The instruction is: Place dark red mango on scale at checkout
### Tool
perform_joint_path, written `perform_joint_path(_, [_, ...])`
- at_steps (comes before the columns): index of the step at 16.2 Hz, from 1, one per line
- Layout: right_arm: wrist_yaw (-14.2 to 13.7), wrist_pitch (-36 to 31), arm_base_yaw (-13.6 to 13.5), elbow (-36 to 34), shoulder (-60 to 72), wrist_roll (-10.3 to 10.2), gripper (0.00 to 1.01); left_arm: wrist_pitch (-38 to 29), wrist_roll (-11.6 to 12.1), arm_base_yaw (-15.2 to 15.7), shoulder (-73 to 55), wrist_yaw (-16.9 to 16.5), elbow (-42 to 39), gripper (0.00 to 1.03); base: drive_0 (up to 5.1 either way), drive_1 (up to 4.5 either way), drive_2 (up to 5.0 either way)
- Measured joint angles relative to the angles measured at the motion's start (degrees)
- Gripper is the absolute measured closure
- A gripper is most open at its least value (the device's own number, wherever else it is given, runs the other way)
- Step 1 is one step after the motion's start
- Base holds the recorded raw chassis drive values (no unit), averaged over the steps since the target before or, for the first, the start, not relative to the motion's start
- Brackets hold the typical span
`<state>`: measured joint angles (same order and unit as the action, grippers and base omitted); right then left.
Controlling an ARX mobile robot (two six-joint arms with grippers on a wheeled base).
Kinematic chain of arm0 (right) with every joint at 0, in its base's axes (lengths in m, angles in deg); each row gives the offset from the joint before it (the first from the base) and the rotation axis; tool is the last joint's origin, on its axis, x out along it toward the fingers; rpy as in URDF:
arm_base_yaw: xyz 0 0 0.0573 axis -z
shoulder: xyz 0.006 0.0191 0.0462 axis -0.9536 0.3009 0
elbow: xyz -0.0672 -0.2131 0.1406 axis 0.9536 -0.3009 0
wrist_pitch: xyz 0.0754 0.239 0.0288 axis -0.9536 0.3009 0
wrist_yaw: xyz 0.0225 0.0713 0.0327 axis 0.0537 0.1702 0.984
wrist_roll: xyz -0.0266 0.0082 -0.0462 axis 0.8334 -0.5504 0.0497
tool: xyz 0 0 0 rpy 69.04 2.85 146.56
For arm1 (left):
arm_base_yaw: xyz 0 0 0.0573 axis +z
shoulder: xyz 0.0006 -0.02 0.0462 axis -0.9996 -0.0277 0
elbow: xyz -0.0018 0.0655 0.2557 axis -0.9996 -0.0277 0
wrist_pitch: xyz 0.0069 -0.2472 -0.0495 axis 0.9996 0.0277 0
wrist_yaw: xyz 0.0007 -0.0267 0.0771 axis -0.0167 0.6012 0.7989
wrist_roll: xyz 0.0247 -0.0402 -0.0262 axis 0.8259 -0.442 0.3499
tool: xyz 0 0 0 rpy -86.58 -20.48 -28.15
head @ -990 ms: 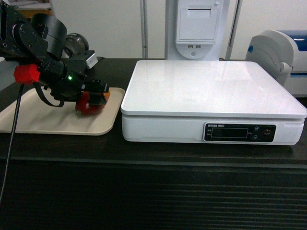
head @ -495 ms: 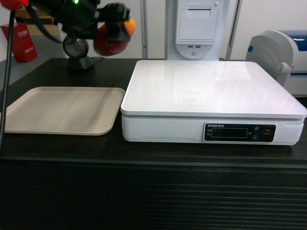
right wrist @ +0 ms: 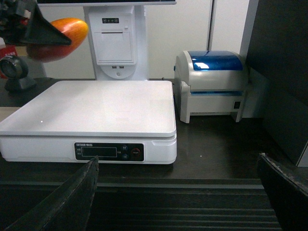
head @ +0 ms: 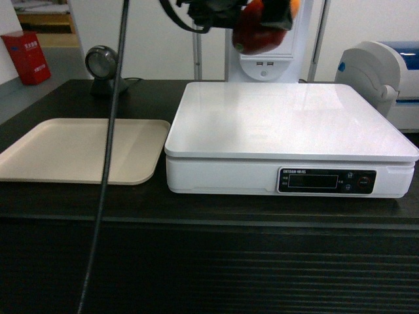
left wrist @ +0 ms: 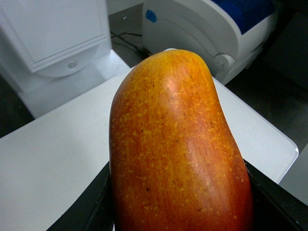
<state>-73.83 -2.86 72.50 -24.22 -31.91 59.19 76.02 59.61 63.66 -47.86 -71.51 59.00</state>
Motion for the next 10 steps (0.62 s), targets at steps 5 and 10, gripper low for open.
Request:
perform_joint_path(5, [0.0,0.0,0.0,0.0,0.0,0.0,0.03,2.8,-5.7,-5.5,-11.5,2.4,9.6,0.40,0.0,0.00,0.0])
perform_joint_path(10, [0.0,0.0,0.0,0.0,0.0,0.0,0.03,8.6,-22.4,-5.8,-18.8,9.3,23.0,0.40,0.0,0.00,0.0])
